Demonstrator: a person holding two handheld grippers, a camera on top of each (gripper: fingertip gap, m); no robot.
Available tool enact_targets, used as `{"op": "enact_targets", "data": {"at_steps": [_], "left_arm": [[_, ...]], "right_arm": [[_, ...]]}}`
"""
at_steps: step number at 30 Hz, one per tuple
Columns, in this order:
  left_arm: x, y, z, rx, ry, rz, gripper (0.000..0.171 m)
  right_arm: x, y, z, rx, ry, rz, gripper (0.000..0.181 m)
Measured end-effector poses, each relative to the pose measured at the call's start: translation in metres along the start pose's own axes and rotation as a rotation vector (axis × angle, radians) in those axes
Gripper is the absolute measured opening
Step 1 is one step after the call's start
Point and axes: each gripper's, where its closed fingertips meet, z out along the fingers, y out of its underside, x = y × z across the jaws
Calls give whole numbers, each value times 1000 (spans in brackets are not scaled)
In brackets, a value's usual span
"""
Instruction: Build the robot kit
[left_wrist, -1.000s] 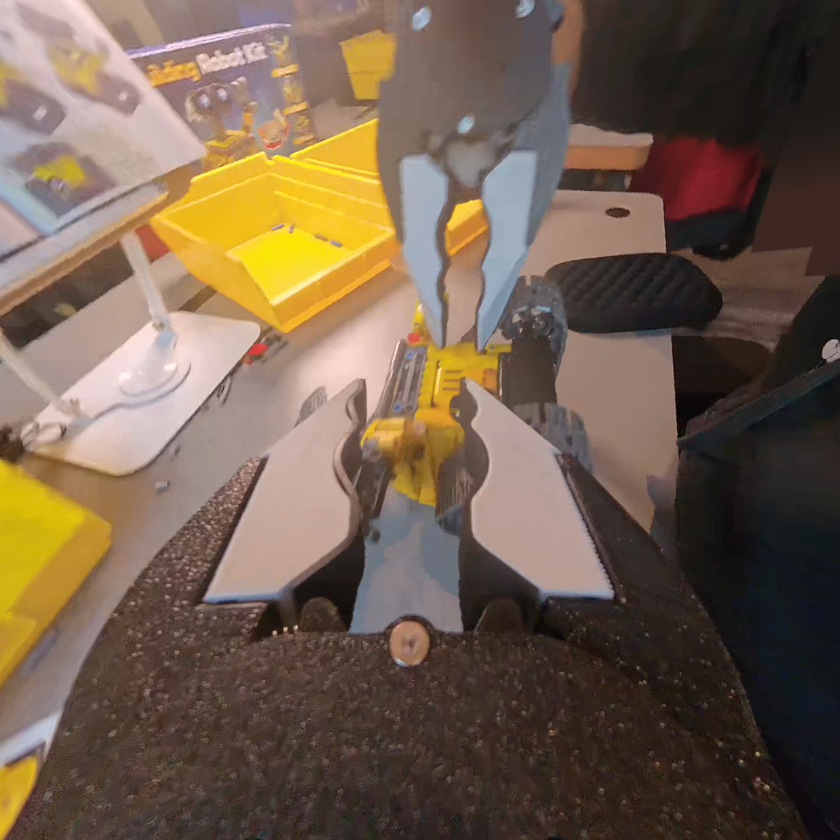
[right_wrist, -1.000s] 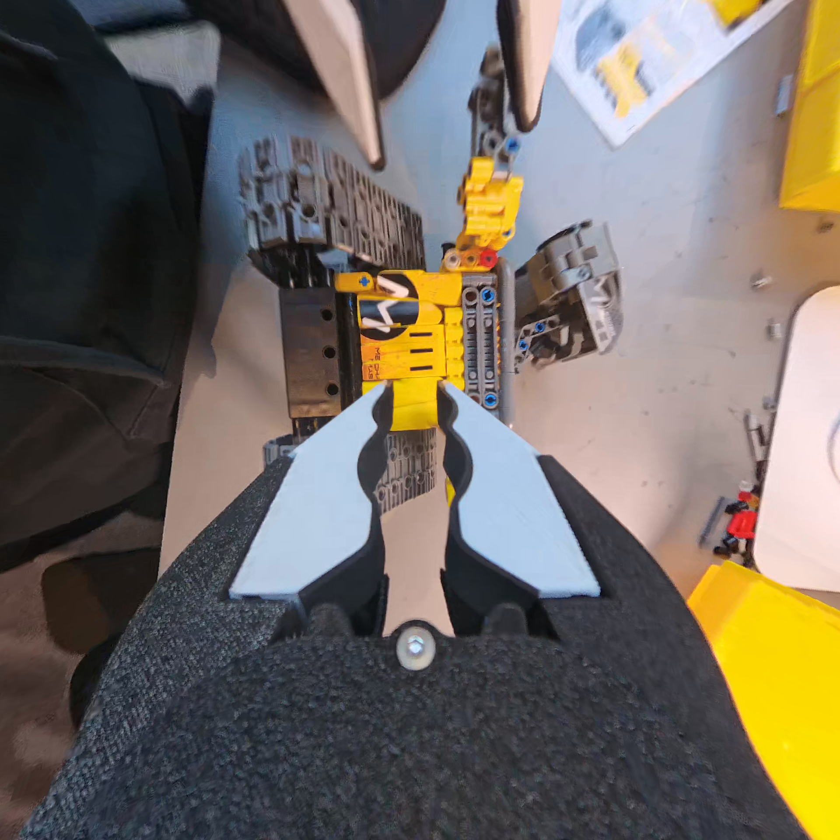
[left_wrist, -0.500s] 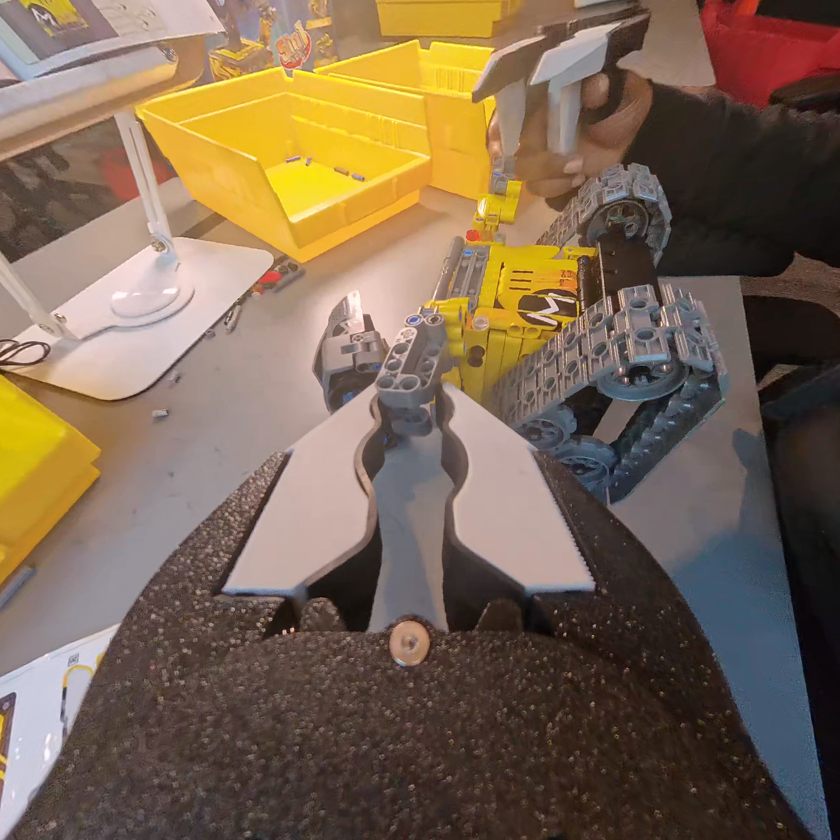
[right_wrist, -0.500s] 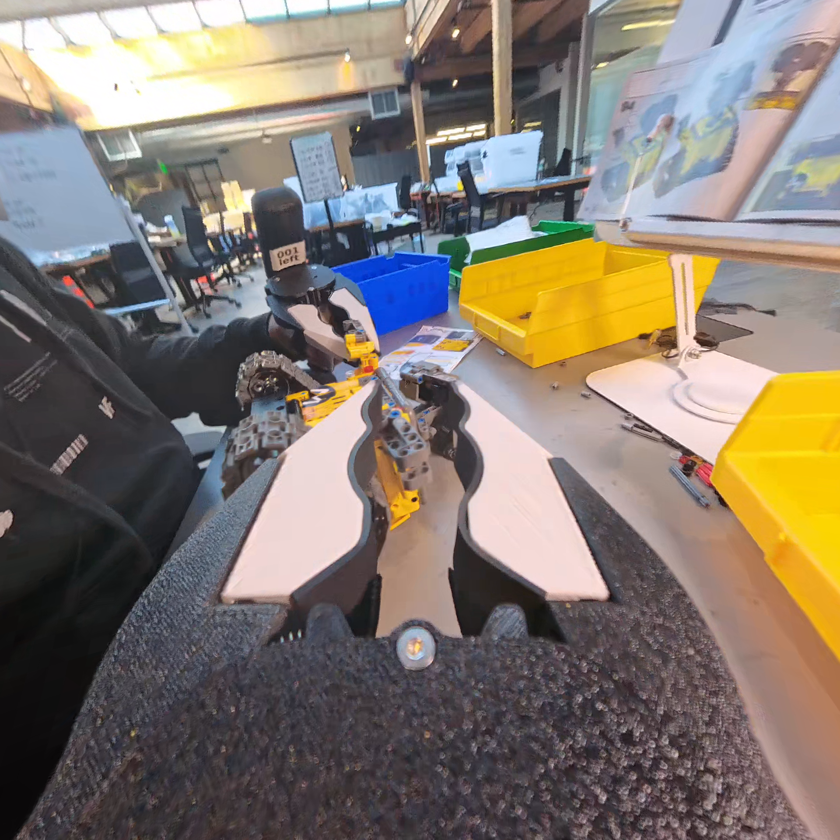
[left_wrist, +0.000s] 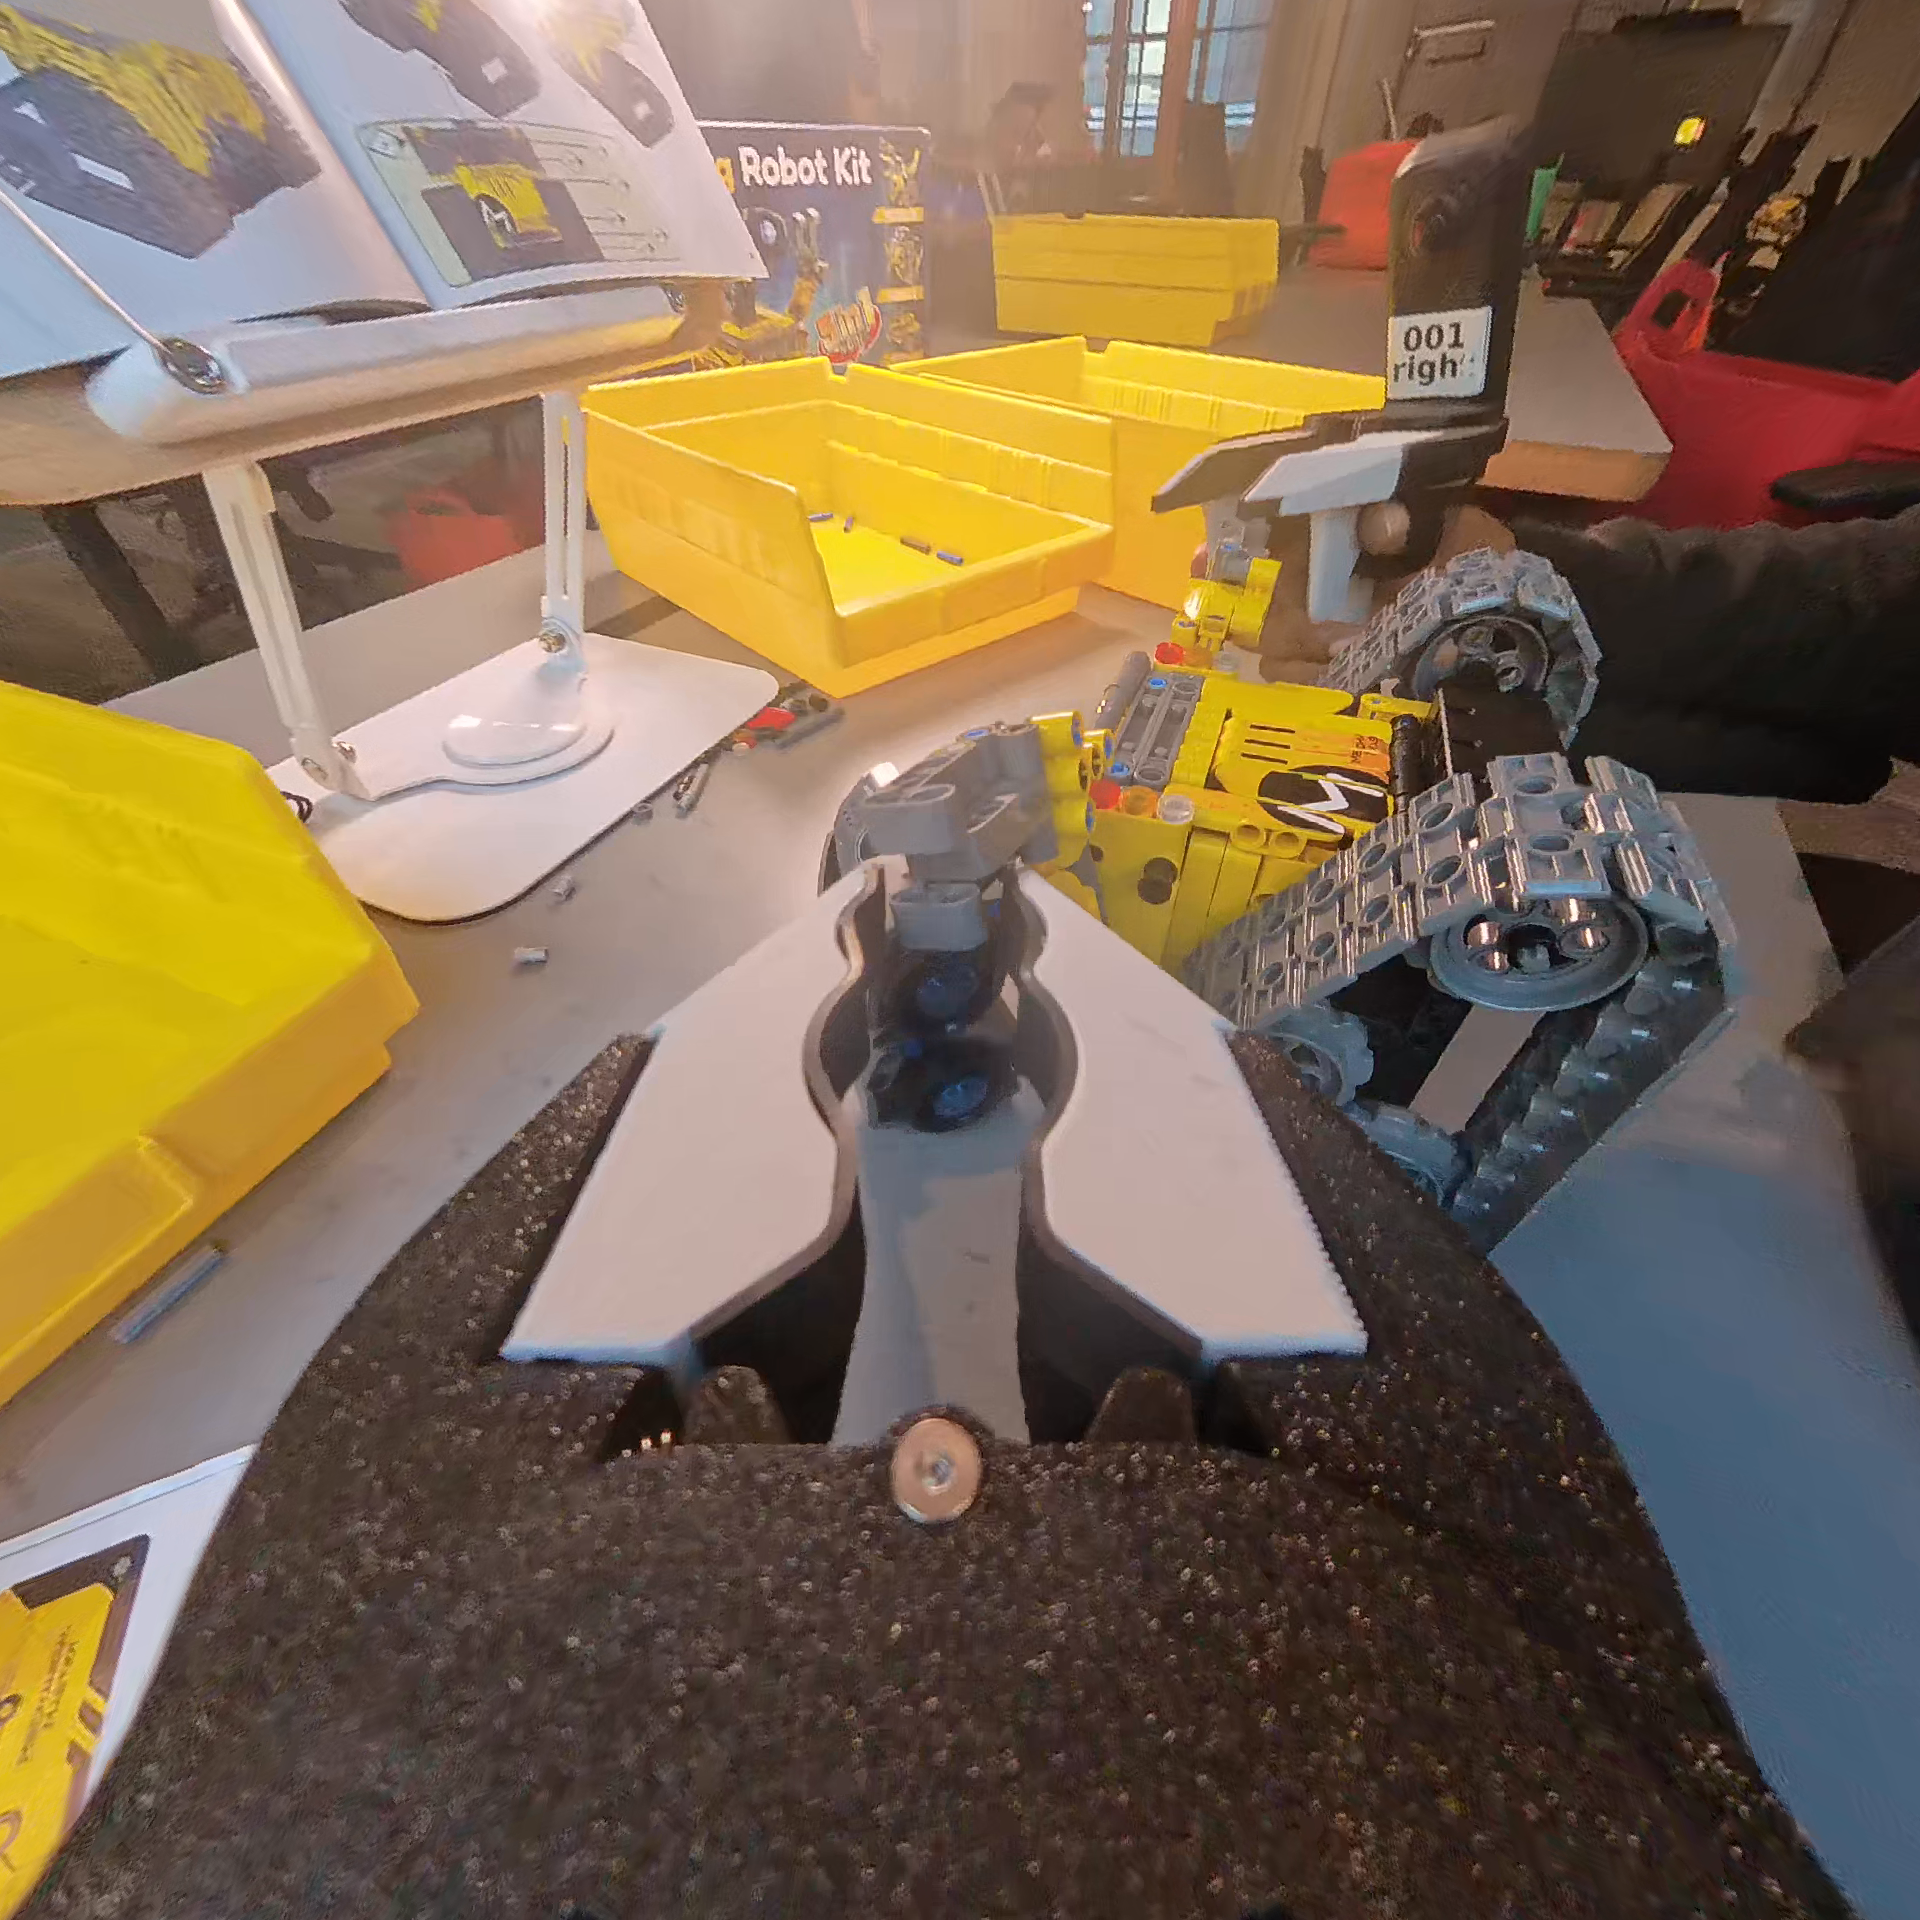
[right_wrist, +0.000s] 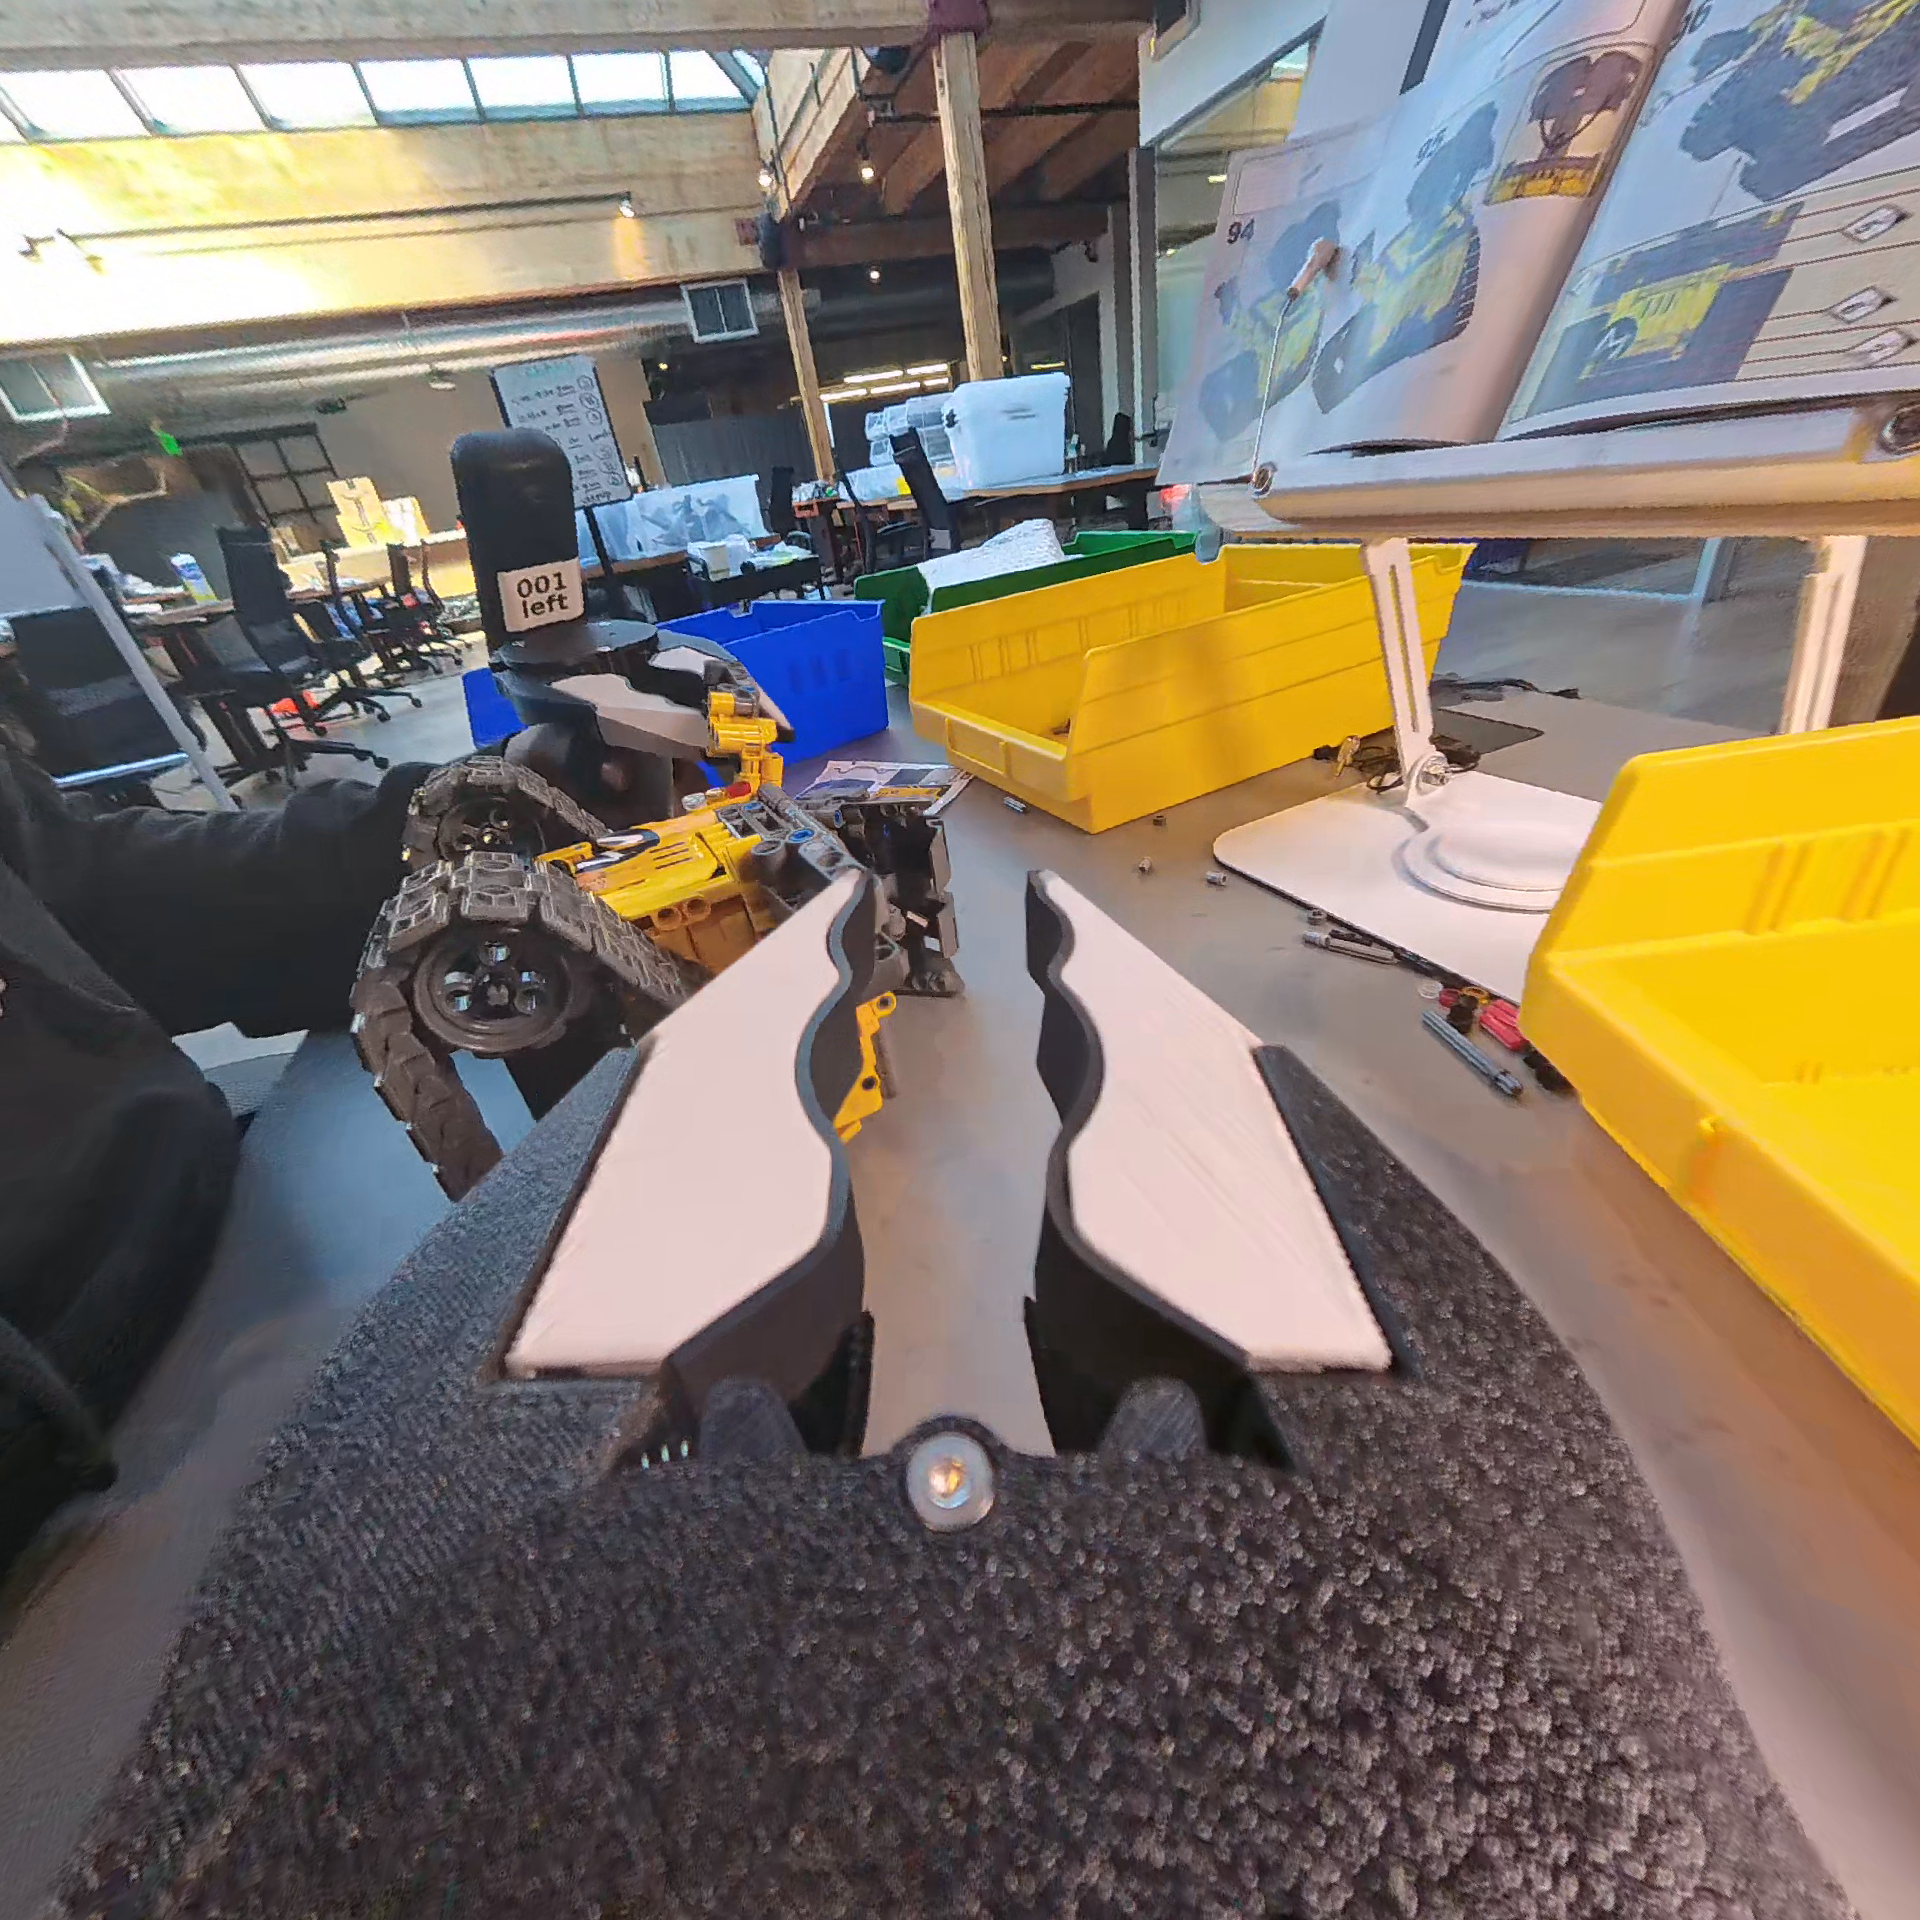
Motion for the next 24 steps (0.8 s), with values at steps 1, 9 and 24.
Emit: {"op": "enact_targets", "data": {"at_steps": [1, 9, 24], "left_arm": [[1, -1, -2, 15, 3, -13, 20], [-17, -27, -29, 220, -65, -131, 33], [-57, -22, -44, 234, -344, -88, 38]], "right_arm": [[2, -1, 0, 8, 12, -9, 29], [31, -8, -8, 69, 147, -22, 29], [151, -114, 108, 121, 483, -284, 14]]}}
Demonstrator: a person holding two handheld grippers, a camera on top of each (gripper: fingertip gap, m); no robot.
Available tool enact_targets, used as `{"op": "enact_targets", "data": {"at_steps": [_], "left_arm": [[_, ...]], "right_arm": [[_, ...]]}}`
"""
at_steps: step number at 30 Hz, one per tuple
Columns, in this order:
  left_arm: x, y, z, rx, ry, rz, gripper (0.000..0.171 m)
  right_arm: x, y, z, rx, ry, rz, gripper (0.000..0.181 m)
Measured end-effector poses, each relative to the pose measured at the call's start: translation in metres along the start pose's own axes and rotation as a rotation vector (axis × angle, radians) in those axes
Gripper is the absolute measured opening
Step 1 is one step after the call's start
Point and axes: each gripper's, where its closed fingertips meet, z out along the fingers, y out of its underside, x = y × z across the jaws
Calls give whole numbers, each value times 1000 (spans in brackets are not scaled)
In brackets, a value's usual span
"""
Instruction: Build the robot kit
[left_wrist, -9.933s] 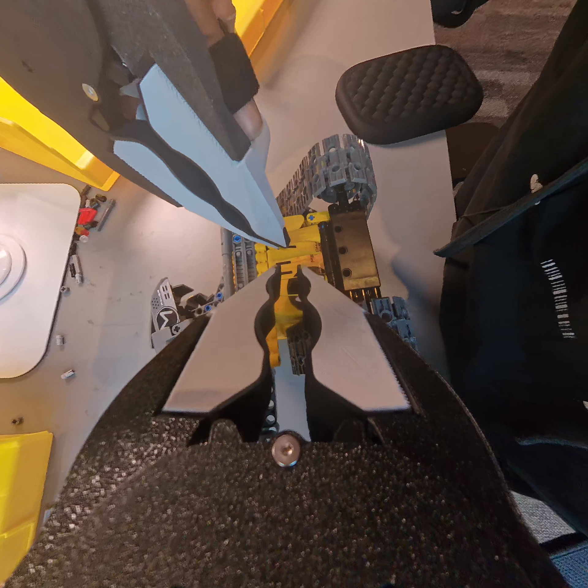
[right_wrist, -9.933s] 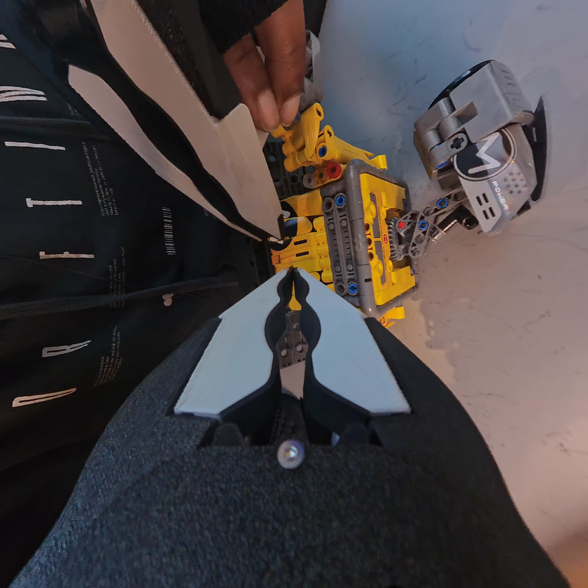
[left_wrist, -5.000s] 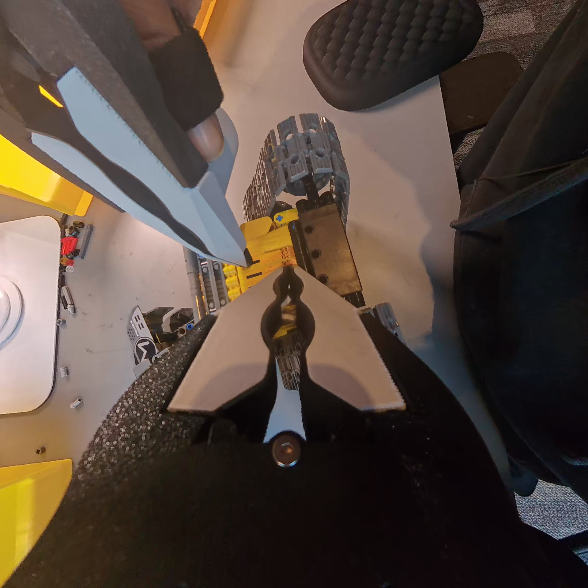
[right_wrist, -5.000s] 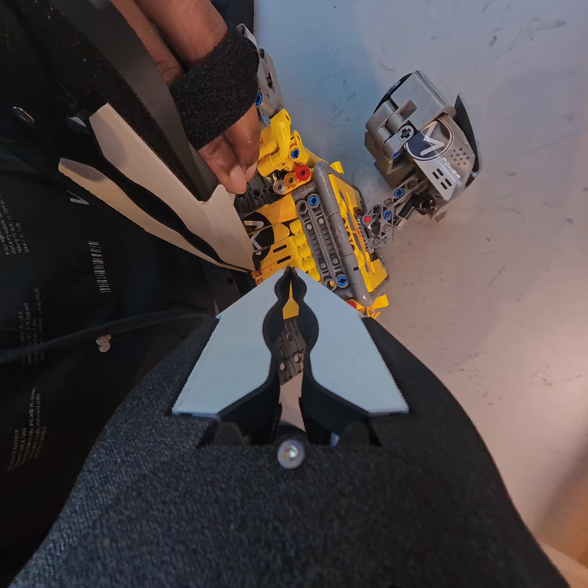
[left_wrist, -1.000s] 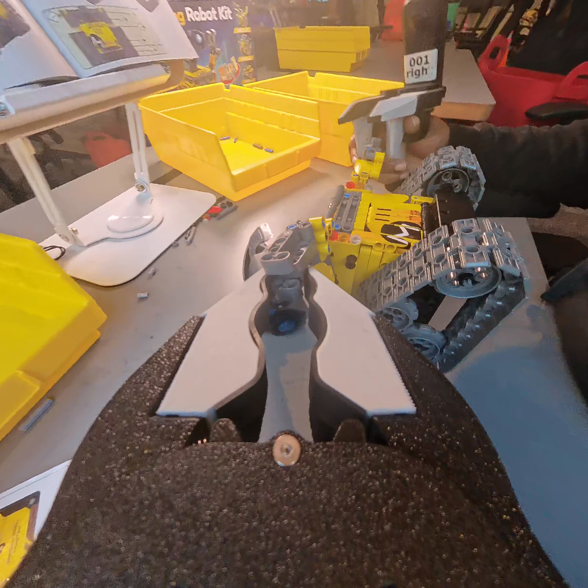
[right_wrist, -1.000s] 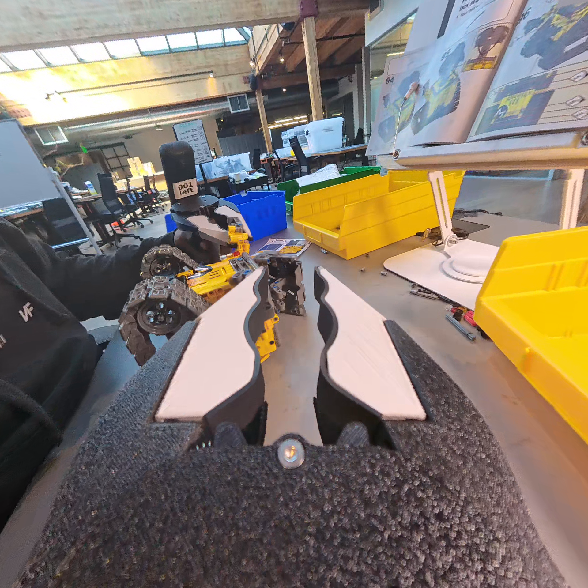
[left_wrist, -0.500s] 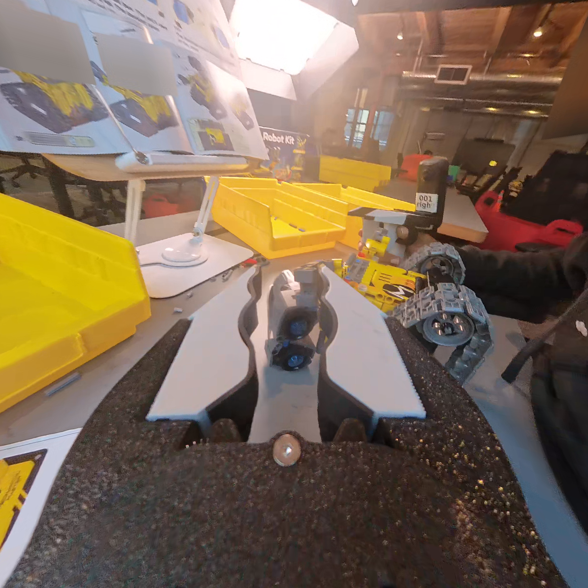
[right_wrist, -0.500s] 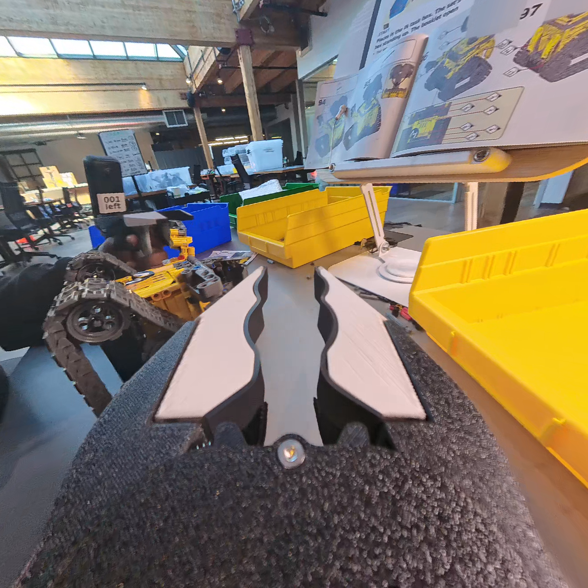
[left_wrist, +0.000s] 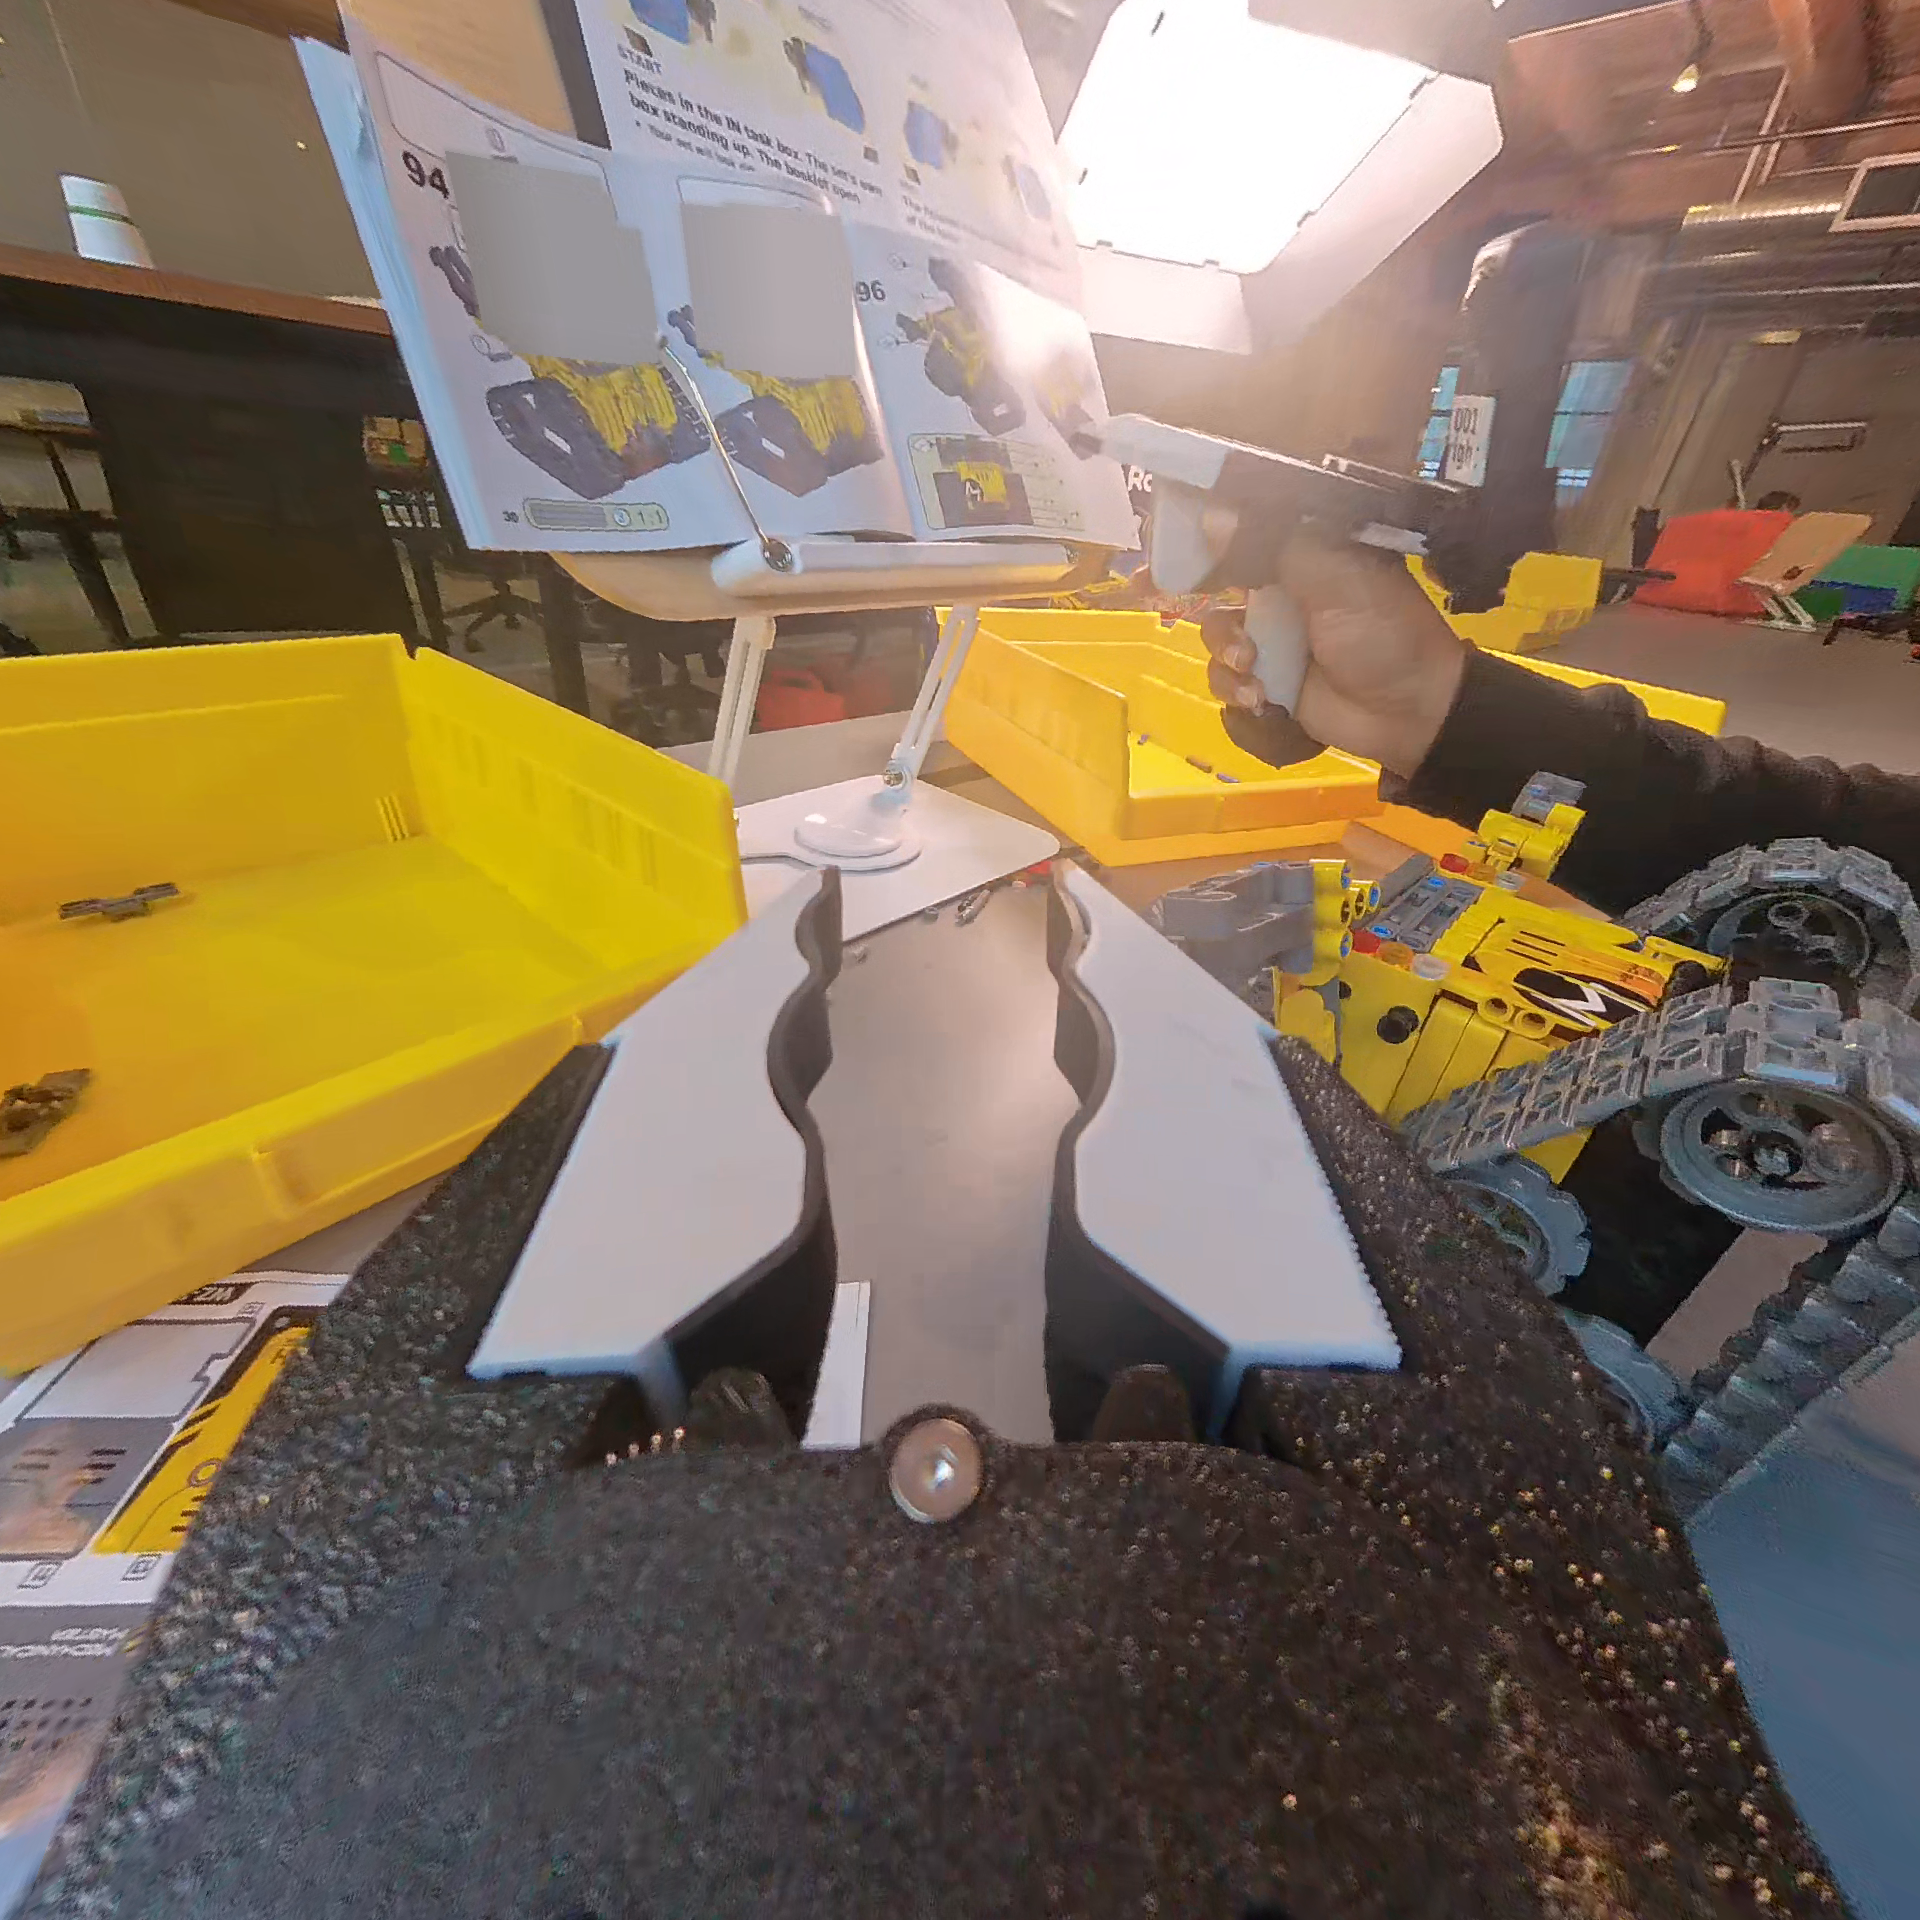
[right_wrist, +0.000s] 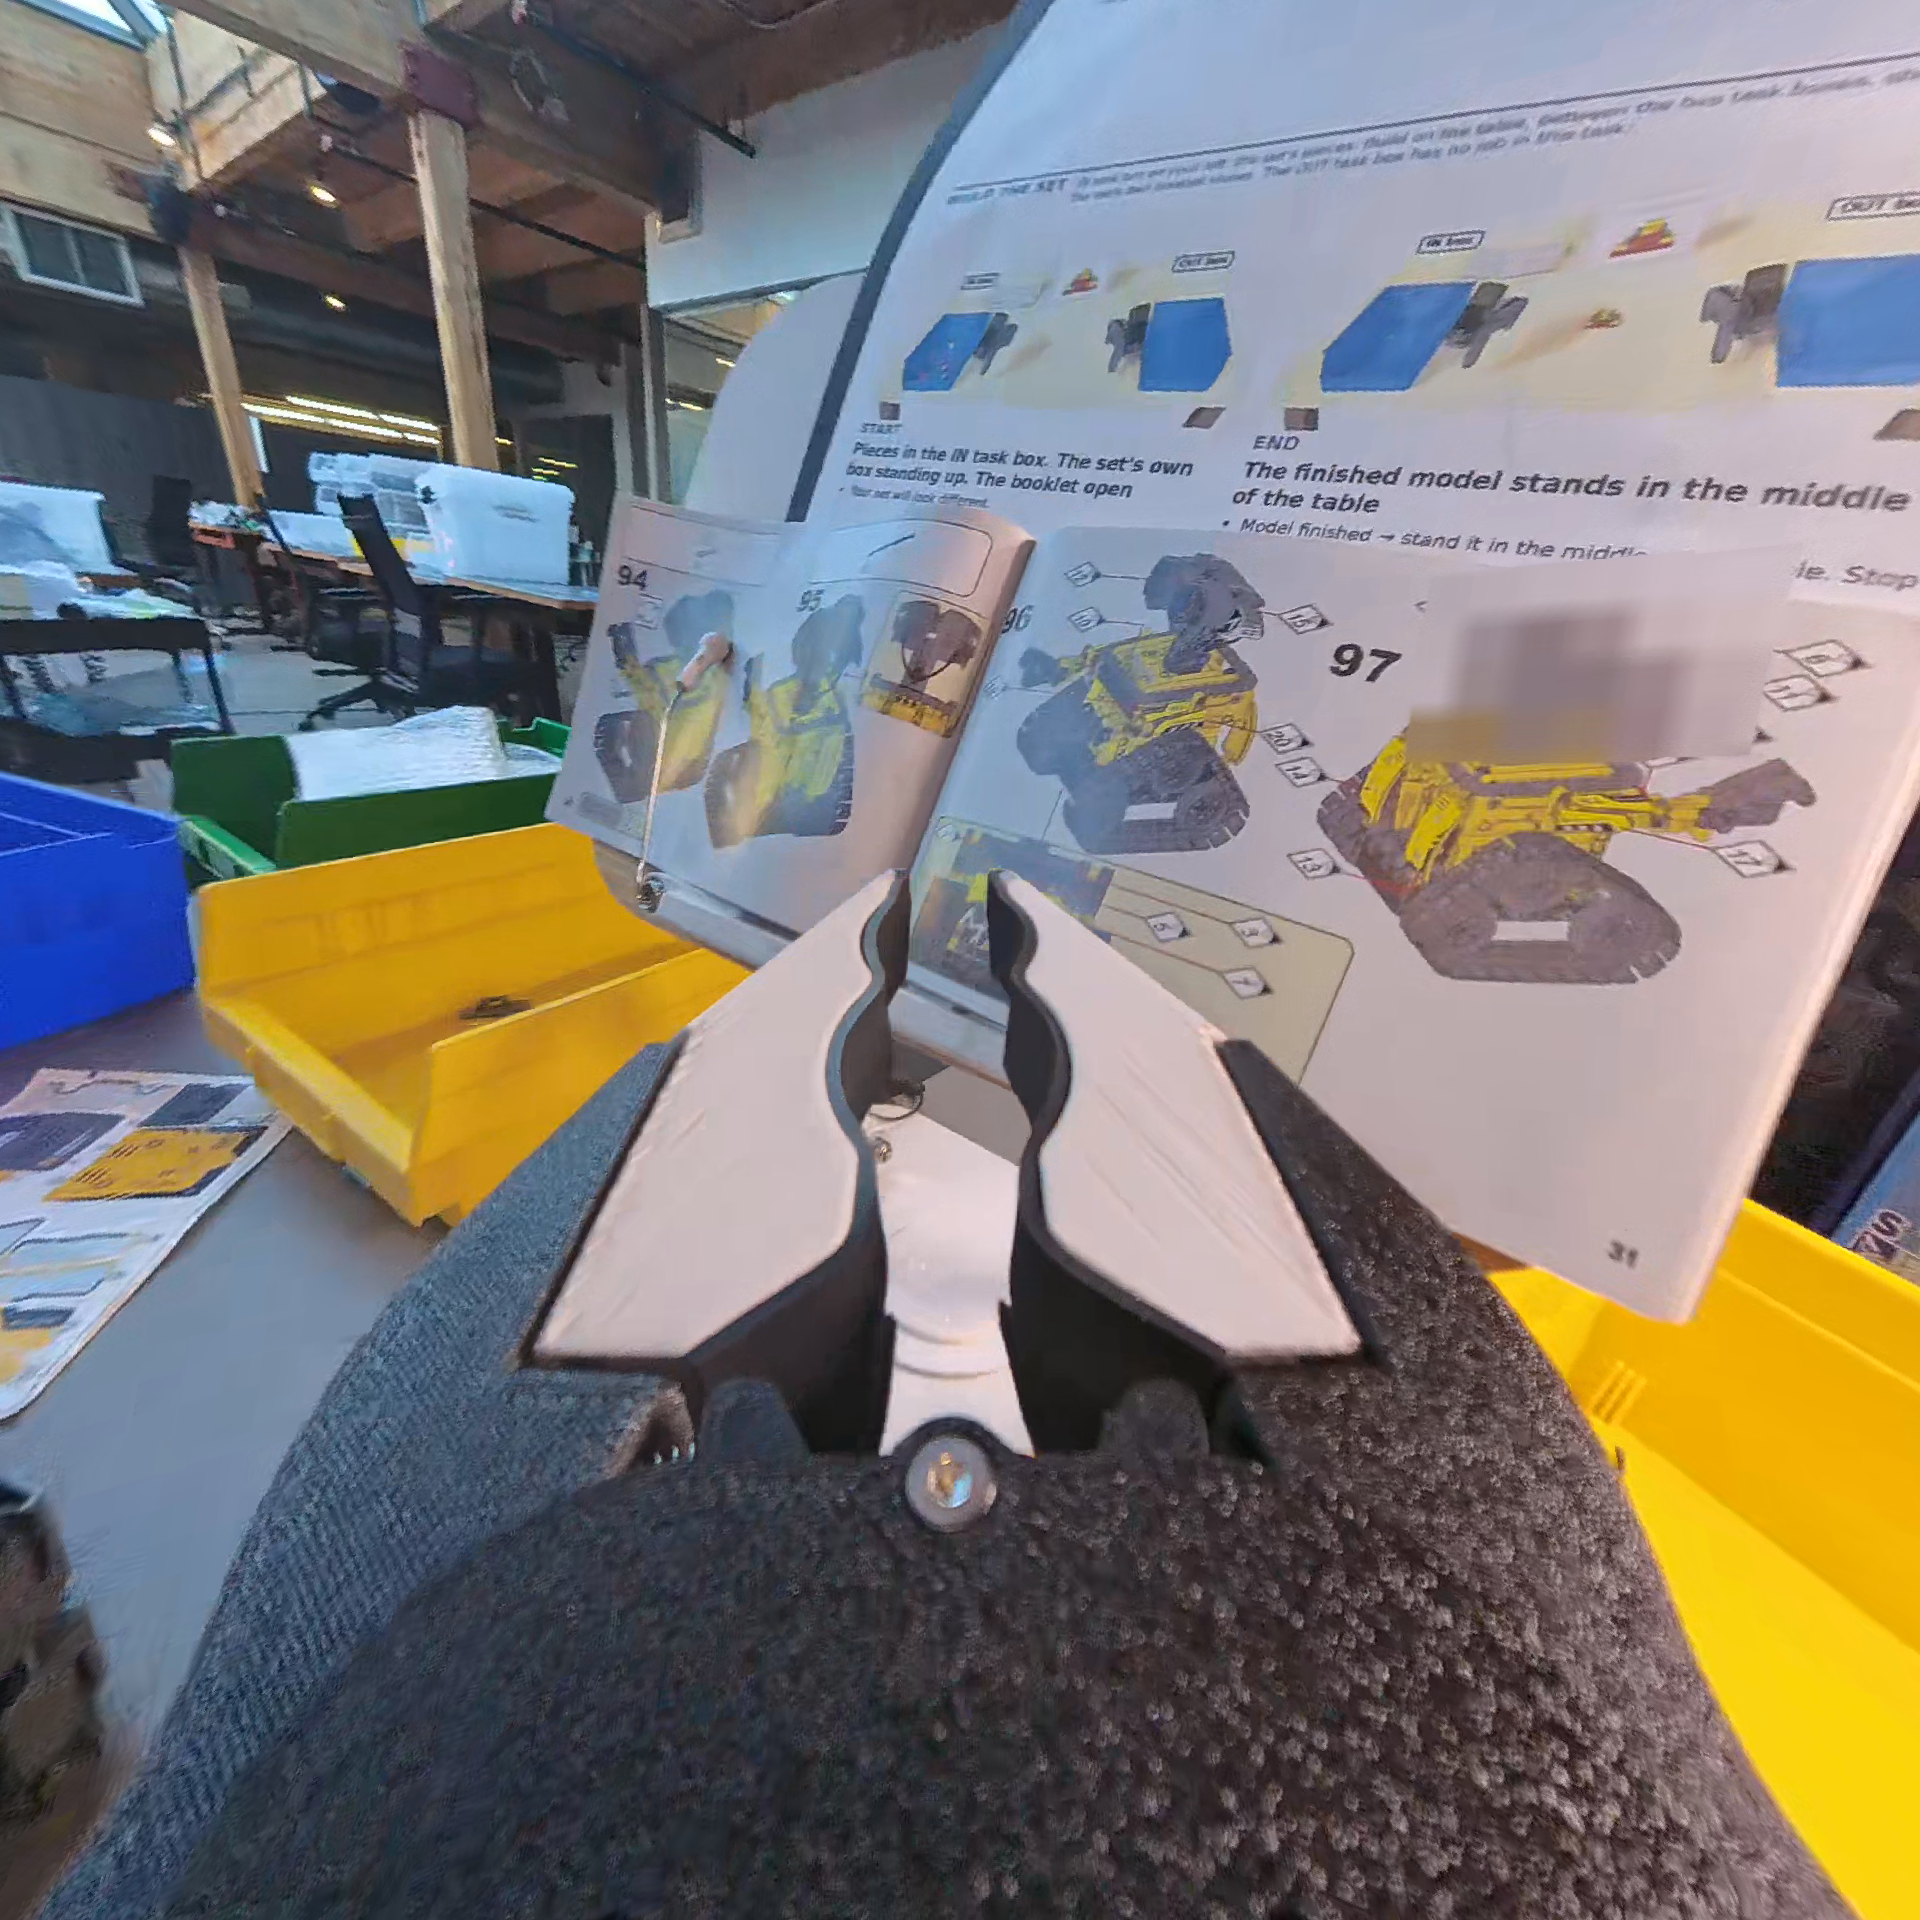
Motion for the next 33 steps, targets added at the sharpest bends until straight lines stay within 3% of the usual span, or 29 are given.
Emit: {"op": "enact_targets", "data": {"at_steps": [5, 16, 33], "left_arm": [[-13, 0, -3, 9, -46, -18, 28], [-26, 9, -4, -48, -124, 22, 19], [-36, 9, -10, -26, -131, -52, 20]], "right_arm": [[12, 15, 19, -58, 36, -12, 1], [58, 23, -3, -63, 118, 22, 0], [61, 23, -6, -22, 122, 14, 2]]}}
